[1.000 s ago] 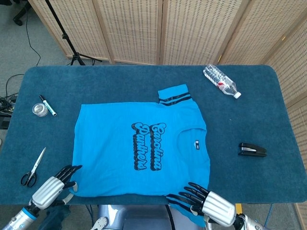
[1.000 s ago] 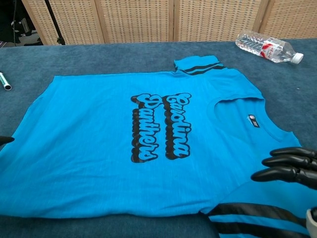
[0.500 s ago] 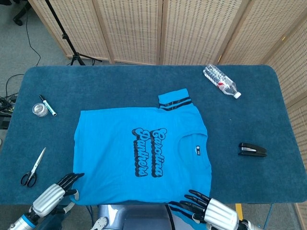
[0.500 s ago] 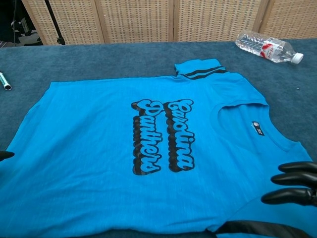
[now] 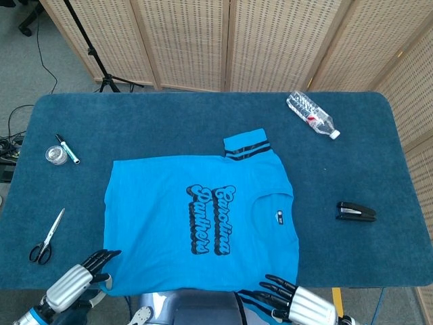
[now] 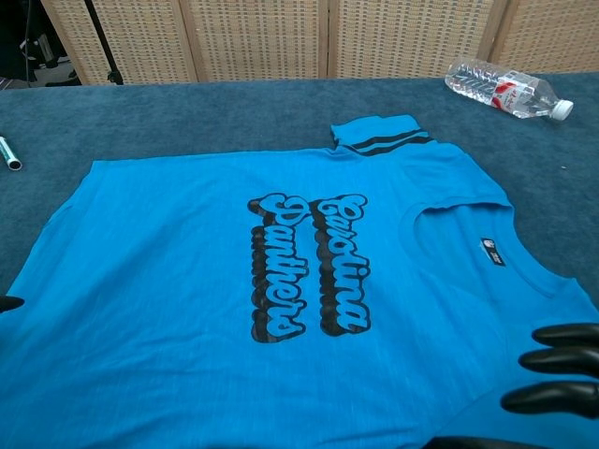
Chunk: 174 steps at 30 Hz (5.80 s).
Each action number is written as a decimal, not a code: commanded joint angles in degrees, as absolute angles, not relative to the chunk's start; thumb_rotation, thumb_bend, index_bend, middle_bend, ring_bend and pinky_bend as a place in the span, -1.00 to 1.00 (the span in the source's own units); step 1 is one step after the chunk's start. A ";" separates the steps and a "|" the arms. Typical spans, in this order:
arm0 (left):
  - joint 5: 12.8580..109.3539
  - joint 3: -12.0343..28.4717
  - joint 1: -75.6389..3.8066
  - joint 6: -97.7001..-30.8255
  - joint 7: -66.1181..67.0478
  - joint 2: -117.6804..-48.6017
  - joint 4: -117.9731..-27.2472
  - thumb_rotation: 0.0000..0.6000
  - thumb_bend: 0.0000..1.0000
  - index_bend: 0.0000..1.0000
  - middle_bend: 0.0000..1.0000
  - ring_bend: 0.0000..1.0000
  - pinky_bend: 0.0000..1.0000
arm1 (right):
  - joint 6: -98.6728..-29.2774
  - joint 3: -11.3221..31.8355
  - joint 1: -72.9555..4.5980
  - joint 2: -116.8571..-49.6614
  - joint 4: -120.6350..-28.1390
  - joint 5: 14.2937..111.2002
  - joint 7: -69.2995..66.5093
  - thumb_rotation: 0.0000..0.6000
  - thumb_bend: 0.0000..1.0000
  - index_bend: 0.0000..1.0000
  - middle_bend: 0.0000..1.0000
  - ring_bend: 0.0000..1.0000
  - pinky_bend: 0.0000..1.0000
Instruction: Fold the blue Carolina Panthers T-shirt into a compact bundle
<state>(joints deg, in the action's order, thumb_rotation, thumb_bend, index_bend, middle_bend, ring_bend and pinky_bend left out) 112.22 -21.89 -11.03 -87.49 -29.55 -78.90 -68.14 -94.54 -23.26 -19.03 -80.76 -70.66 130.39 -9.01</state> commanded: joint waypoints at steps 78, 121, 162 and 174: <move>56.20 13.44 -36.09 -52.75 6.57 -84.09 -75.38 1.00 0.21 0.63 -1.00 -1.00 -1.00 | -43.55 14.84 -52.00 -87.18 -56.58 74.41 -31.59 1.00 0.29 0.30 -0.77 -1.00 -1.00; 59.90 16.75 -37.48 -54.51 -2.39 -93.85 -58.25 1.00 -0.12 -1.00 -1.00 -1.00 -1.00 | -30.30 16.21 -60.90 -103.02 -26.07 73.52 -38.64 1.00 0.29 0.30 -0.77 -1.00 -1.00; 61.65 16.09 -34.23 -57.34 -1.47 -87.67 -67.91 1.00 -0.11 -1.00 -1.00 -1.00 -1.00 | -24.13 24.53 -66.94 -106.47 -15.32 63.89 -23.31 1.00 -1.00 -1.00 -1.00 -1.00 -1.00; 63.52 15.62 -32.46 -59.96 -1.87 -84.47 -72.74 1.00 -0.11 -1.00 -1.00 -1.00 -1.00 | -26.82 25.98 -64.98 -103.88 -20.83 61.92 -21.00 1.00 -1.00 -1.00 -1.00 -1.00 -1.00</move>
